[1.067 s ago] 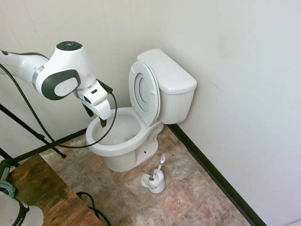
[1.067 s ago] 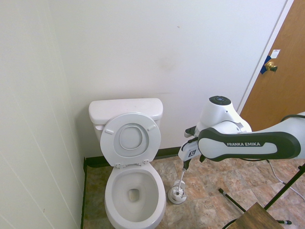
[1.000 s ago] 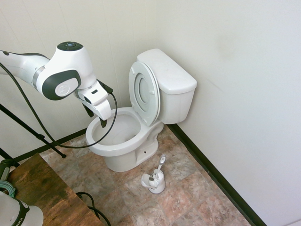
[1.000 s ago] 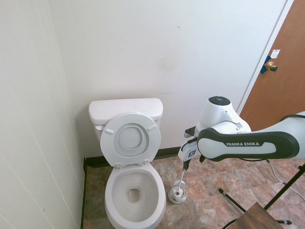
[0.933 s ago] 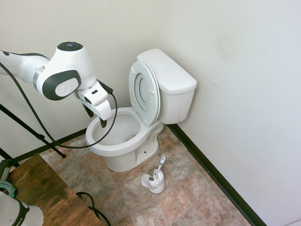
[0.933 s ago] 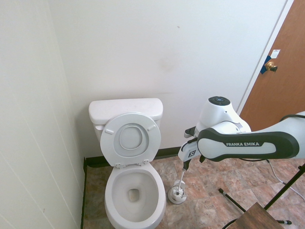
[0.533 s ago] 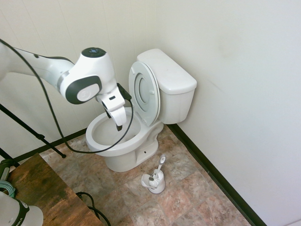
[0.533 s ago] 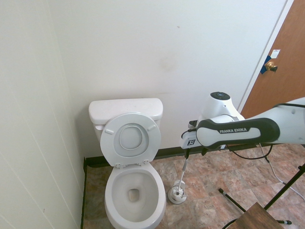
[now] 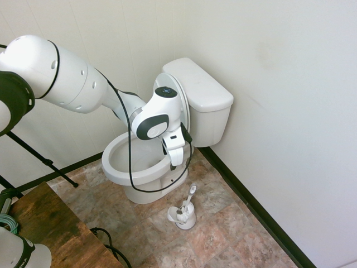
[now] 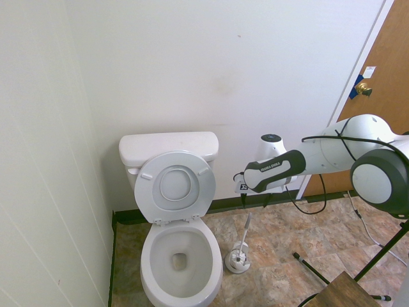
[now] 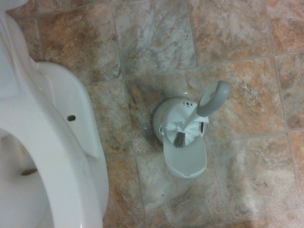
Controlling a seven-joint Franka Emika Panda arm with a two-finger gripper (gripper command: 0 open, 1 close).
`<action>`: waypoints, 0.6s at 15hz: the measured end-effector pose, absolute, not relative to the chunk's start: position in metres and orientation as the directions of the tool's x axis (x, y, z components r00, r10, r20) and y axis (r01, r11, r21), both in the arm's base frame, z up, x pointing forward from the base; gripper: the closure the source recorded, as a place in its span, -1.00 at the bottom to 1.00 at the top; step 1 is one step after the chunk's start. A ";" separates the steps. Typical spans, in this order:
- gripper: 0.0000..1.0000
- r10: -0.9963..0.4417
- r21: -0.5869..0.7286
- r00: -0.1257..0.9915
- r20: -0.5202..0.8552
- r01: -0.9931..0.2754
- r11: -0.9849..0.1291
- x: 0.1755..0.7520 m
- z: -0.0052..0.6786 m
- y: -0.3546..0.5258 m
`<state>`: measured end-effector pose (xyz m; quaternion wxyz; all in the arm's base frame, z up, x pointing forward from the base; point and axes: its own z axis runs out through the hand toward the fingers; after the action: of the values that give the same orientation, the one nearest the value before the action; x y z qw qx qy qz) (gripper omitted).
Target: Clean the toilet
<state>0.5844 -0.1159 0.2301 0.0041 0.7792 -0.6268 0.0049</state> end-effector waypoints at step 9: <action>-1.00 -0.983 0.033 -0.141 0.119 -0.989 0.146 0.635 0.089 -0.174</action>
<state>0.6352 -0.1745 0.0888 0.0559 0.6530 -0.7548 0.0265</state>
